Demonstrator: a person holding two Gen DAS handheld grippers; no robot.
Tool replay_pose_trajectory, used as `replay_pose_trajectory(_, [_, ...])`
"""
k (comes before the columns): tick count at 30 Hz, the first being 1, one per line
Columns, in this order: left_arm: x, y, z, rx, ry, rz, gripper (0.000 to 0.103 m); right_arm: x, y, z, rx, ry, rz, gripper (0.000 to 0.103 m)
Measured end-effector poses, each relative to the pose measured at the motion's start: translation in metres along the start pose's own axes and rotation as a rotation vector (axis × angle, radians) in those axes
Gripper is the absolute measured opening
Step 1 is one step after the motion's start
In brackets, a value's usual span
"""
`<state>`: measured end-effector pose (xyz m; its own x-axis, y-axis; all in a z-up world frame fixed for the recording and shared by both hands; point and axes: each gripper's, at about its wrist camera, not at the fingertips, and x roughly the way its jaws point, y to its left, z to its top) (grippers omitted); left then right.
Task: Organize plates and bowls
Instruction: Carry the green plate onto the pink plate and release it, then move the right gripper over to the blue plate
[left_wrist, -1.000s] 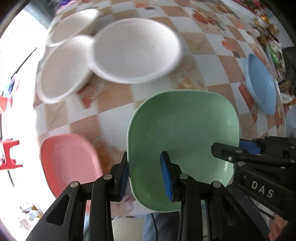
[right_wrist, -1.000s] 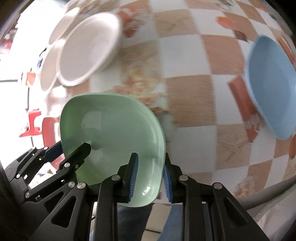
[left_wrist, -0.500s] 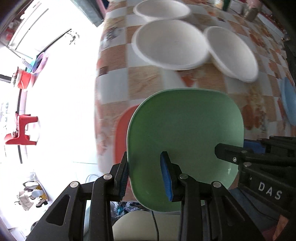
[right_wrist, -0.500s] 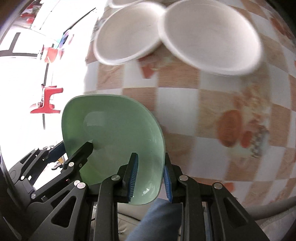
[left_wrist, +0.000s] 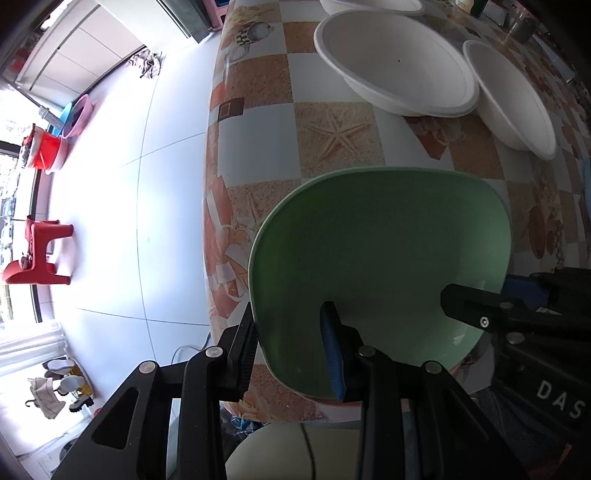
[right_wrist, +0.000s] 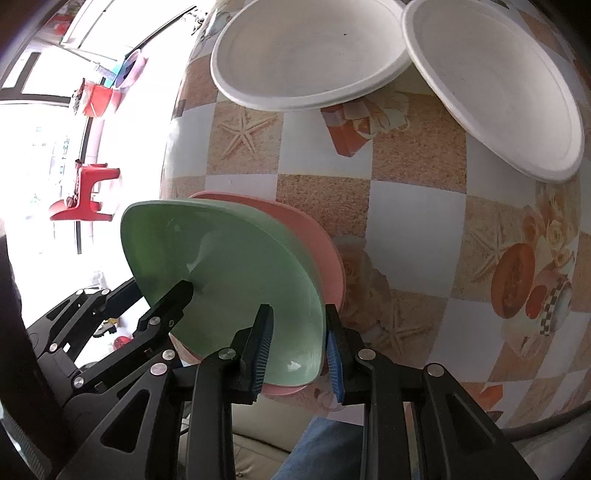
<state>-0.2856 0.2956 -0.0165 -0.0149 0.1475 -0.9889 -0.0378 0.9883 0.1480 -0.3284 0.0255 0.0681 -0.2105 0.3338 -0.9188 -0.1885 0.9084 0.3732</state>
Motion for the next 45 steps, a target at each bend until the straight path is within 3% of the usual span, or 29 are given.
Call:
replay_pose_trajectory(2, [-0.003, 0.002, -0.004, -0.005, 0.000, -0.009, 0.039, -0.001, 0.003, -0.002, -0.016, -0.008, -0.007, 0.029])
replay_pose_trajectory(4, [-0.003, 0.004, -0.008, -0.014, -0.006, -0.011, 0.053, -0.008, 0.004, -0.003, -0.038, -0.020, -0.005, 0.040])
replay_pose_trajectory(6, [-0.007, 0.004, -0.009, -0.021, -0.023, 0.005, 0.069, -0.013, 0.008, -0.006, -0.070, -0.037, -0.006, 0.081])
replay_pose_trajectory(9, [-0.010, 0.004, -0.009, -0.033, -0.024, 0.024, 0.080, -0.027, 0.016, -0.009, -0.129, -0.085, -0.049, 0.086])
replay_pose_trajectory(14, [-0.014, 0.001, -0.008, -0.056, -0.025, 0.016, 0.082, -0.039, 0.012, -0.015, -0.204, -0.080, -0.098, 0.088])
replay_pose_trajectory(15, [-0.015, -0.001, -0.008, -0.056, -0.028, 0.009, 0.085, -0.042, 0.008, -0.016, -0.202, -0.077, -0.104, 0.100])
replay_pose_trajectory(16, [-0.016, -0.002, -0.009, -0.058, -0.028, -0.002, 0.087, -0.044, 0.000, -0.017, -0.191, -0.067, -0.101, 0.103])
replay_pose_trajectory(28, [-0.018, -0.044, 0.000, 0.013, -0.004, -0.045, 0.088, -0.074, -0.091, -0.023, -0.043, -0.082, -0.202, 0.103])
replay_pose_trajectory(34, [-0.030, -0.072, 0.008, 0.063, -0.019, -0.061, 0.088, -0.087, -0.115, -0.018, -0.037, -0.102, -0.275, 0.103])
replay_pose_trajectory(45, [-0.043, -0.121, 0.014, 0.144, -0.023, -0.073, 0.088, -0.112, -0.164, -0.007, 0.000, -0.136, -0.330, 0.103])
